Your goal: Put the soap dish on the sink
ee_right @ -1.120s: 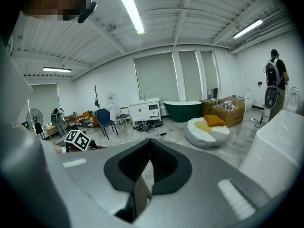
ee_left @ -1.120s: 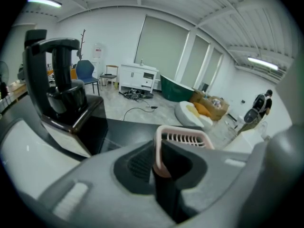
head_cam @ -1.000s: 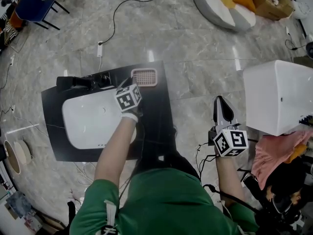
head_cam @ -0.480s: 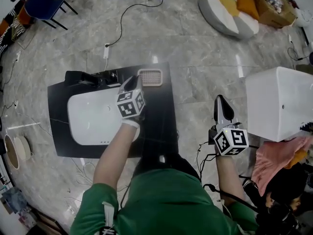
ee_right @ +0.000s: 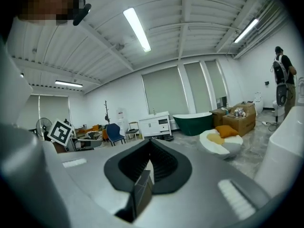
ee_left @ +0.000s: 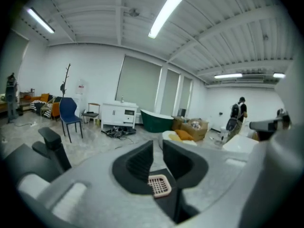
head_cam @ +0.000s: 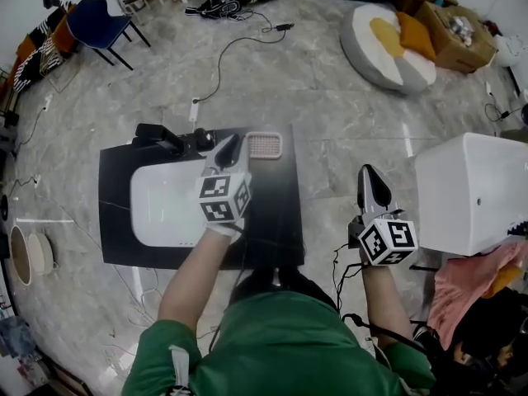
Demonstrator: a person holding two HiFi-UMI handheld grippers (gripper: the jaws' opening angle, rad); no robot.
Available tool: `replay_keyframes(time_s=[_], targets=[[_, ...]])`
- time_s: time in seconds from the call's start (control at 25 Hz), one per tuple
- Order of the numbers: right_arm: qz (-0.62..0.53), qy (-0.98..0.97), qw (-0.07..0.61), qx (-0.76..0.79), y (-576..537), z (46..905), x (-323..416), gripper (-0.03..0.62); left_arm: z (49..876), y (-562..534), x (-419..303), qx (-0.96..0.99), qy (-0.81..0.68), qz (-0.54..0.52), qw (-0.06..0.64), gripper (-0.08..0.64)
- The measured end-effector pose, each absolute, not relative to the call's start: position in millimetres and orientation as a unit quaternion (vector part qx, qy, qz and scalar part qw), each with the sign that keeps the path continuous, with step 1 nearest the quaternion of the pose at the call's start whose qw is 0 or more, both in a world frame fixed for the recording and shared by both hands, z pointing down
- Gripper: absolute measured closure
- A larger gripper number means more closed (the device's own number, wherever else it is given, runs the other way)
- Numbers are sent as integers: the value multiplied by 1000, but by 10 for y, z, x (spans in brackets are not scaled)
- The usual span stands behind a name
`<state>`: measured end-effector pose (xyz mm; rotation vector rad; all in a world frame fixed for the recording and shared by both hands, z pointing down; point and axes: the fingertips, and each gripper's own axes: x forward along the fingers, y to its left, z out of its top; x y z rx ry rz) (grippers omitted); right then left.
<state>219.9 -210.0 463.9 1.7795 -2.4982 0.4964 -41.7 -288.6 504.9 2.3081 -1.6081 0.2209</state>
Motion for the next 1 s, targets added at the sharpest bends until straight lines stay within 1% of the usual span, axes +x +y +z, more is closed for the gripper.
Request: replay_keyframes(time_s=[0.24,0.48,0.56,0.68,0.76,1.0], targets=[[137,-816,-12,561,-1937,4167,2109,594,4270,-2466,-306,826,-553,59,91,488],[108,-828,-33,550,-1824,3792,1971,594,3634,-2065,-368,828,-559,27,32,485],[102,-830,-37,546,-1791,3693,1943,594,3475,-1969,-414,827,-561,13,28,486],[91,-835,-44,541,-1763,3553,1896,594,3301,-1893,-553,820,-570,-17,45,486],[82,-838,-51,536,-1732,3461,1859,594,3213,-1847,-651,814,-579,-25,43,486],[33,-847,-65,526,-1642,3095,1776,594,2858,-1703,-692,813,-582,-24,-8,486]])
